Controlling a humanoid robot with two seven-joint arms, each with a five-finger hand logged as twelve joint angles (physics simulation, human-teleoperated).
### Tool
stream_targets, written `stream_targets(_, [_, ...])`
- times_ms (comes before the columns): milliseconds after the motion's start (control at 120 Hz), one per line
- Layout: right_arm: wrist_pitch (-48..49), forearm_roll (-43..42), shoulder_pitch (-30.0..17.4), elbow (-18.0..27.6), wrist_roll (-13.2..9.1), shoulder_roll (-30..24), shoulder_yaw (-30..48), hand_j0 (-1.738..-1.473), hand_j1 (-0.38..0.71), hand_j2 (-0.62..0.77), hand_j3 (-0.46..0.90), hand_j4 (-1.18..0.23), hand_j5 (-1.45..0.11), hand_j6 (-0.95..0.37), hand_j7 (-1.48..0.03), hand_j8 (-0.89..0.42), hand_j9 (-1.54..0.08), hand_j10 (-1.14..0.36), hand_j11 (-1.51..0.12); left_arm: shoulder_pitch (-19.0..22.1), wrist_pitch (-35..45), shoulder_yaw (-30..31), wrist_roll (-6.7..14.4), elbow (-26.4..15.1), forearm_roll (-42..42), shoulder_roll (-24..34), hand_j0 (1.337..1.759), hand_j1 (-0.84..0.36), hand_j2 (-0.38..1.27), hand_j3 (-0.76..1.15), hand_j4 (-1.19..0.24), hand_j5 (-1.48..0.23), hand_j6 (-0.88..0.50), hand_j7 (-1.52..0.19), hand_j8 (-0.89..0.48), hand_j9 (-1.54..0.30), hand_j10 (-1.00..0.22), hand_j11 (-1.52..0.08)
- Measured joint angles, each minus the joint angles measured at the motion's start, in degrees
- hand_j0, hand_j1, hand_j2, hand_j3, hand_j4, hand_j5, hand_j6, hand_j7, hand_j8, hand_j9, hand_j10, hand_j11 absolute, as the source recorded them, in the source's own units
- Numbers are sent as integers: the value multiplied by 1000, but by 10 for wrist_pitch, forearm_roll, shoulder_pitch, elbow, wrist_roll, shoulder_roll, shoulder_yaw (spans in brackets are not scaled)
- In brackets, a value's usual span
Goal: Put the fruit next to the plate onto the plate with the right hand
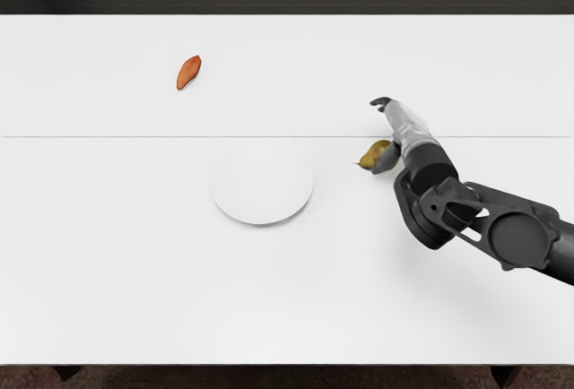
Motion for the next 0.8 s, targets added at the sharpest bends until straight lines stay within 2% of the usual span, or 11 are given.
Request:
stream_targets(133, [0, 1, -1, 0, 0, -1, 0, -1658, -29, -4, 0, -282, -368, -284, -366, -283, -368, -282, -368, 0, 0, 0, 0, 0, 0, 0, 1658, 349, 0, 0, 0, 0, 0, 0, 0, 0, 0, 0])
stream_targets(342, [0, 5, -1, 0, 0, 0, 0, -1658, 92, -39, 0, -376, -491, -378, -489, -377, -490, -377, -490, 0, 0, 0, 0, 0, 0, 0, 1658, 349, 0, 0, 0, 0, 0, 0, 0, 0, 0, 0])
stream_targets(675, [0, 7, -4, -1, 0, 3, 0, -1658, 166, -73, 0, -433, -563, -434, -562, -433, -562, -433, -562, 0, 0, 0, 0, 0, 0, 0, 1658, 349, 0, 0, 0, 0, 0, 0, 0, 0, 0, 0])
stream_targets(800, [0, 7, -5, 0, 0, 2, 0, -1657, 213, 8, 0, -489, -645, -493, -640, -407, -645, -490, -645, 0, 0, 0, 0, 0, 0, 0, 1658, 349, 0, 0, 0, 0, 0, 0, 0, 0, 0, 0])
